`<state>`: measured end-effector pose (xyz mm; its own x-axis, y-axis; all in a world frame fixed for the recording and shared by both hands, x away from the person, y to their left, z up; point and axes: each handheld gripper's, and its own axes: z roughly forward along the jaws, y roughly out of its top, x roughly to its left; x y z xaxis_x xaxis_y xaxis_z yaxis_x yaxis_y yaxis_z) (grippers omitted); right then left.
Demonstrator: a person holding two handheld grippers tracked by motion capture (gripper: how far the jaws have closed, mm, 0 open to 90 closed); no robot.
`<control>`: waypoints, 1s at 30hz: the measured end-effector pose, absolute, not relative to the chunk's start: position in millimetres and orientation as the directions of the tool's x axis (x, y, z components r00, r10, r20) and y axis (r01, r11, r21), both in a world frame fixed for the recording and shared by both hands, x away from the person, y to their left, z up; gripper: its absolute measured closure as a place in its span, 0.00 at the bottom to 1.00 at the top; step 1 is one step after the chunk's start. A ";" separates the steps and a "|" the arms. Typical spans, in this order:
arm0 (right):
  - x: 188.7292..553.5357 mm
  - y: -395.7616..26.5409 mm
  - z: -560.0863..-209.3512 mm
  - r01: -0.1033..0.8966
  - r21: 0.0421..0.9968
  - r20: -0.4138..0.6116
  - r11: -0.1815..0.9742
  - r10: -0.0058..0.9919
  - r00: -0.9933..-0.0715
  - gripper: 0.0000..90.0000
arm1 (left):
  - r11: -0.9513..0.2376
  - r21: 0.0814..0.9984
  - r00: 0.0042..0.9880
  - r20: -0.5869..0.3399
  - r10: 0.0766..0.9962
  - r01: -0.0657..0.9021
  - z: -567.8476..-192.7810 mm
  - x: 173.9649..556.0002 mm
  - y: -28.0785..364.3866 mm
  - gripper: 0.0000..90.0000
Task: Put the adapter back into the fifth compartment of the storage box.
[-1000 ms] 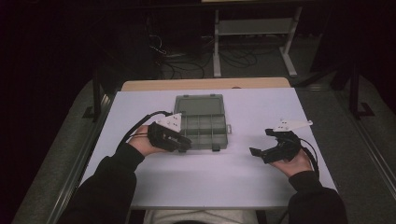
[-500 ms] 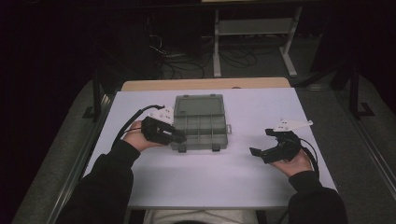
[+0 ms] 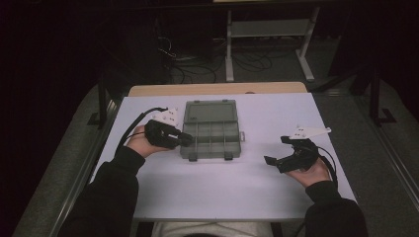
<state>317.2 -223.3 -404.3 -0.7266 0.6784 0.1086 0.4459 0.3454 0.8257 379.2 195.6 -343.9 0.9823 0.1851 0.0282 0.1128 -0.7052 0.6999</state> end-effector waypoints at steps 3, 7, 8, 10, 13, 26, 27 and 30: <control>317.3 -223.5 -404.4 0.447 0.825 0.109 0.345 0.679 -0.726 0.00 | -0.703 0.699 0.979 0.021 0.204 0.132 -346.5 383.1 198.4 0.85; 317.3 -223.5 -404.4 0.446 0.826 0.109 0.345 0.679 -0.726 0.00 | -0.698 0.699 0.973 0.015 0.229 0.153 -349.5 387.8 202.9 0.85; 317.3 -223.5 -404.4 0.446 0.826 0.109 0.345 0.679 -0.726 0.00 | -0.701 0.696 0.973 0.011 0.231 0.158 -350.7 388.6 203.5 0.85; 317.3 -223.5 -404.4 0.447 0.826 0.110 0.344 0.679 -0.726 0.00 | -0.703 0.692 0.972 0.011 0.235 0.162 -352.2 389.1 203.5 0.85; 317.2 -223.2 -404.5 0.448 0.825 0.111 0.345 0.679 -0.726 0.00 | -0.710 0.684 0.971 0.008 0.240 0.170 -355.3 390.4 203.4 0.85; 317.2 -223.2 -404.7 0.449 0.824 0.111 0.346 0.679 -0.726 0.00 | -0.731 0.650 0.962 0.002 0.273 0.207 -371.2 400.2 204.8 0.85; 317.2 -223.2 -404.7 0.449 0.824 0.111 0.346 0.679 -0.726 0.00 | -0.735 0.647 0.963 0.003 0.271 0.205 -372.0 400.4 204.0 0.85; 317.2 -223.2 -404.7 0.449 0.824 0.110 0.346 0.679 -0.726 0.00 | -0.755 0.623 0.964 0.008 0.266 0.203 -377.7 402.1 199.1 0.85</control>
<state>317.2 -223.2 -404.7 -0.7259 0.6789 0.1102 0.4490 0.3463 0.8237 402.1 199.1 -377.7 0.9639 0.2660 0.0081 0.2031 -0.7550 0.6234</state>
